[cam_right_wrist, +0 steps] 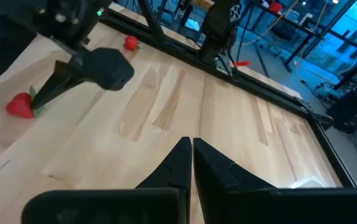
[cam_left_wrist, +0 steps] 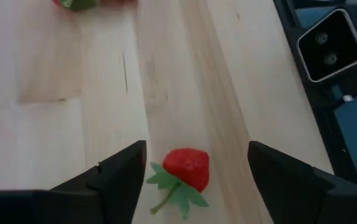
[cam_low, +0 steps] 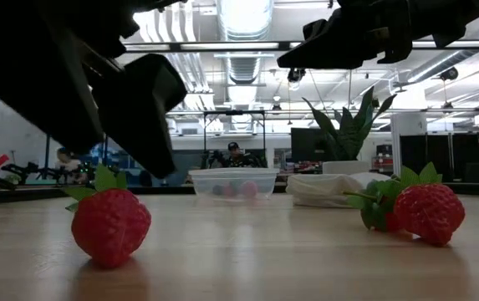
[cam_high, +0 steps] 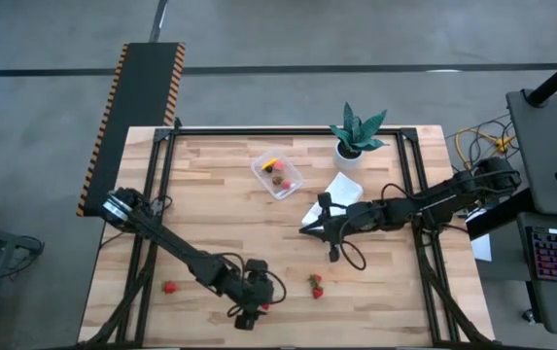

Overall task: Pick and placing Produce into tupperware
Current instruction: Put the strawberry into the transparent bin

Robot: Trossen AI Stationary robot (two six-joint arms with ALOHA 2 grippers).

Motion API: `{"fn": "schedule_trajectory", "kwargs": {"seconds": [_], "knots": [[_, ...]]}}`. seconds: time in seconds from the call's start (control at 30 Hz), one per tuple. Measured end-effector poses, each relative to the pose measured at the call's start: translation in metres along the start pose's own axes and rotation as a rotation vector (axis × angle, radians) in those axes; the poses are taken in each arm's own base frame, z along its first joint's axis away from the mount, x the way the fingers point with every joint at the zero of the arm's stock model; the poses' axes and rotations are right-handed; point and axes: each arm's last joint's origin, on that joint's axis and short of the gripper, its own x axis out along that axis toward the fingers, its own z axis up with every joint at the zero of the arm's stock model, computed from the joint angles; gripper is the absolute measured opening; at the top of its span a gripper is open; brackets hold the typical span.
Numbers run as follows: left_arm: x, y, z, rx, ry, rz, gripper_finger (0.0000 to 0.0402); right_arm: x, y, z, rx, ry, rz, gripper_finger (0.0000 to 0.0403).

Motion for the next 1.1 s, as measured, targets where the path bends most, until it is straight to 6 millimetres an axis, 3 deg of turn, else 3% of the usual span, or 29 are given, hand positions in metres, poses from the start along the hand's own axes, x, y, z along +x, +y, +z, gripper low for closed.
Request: {"fn": "schedule_trajectory", "kwargs": {"seconds": [0.13, 0.73, 0.9, 1.1], "knots": [[0.008, -0.002, -0.003, 0.053, 0.018, 0.002, 0.0288, 0.0, 0.0, 0.0, 0.012, 0.0, 0.001, 0.0009], [0.02, 0.001, -0.013, 0.164, 0.052, 0.04, 0.0289, 0.0, 0.0, 0.0, 0.004, 0.001, 0.0, 0.0009], [0.024, 0.002, -0.015, 0.191, 0.063, 0.043, 0.0269, 0.0, 0.0, 0.0, 0.004, 0.001, 0.0, 0.0009], [0.024, 0.002, -0.015, 0.214, 0.062, 0.046, 0.0215, 0.0, 0.0, 0.0, 0.004, 0.002, -0.004, 0.0009]]}}
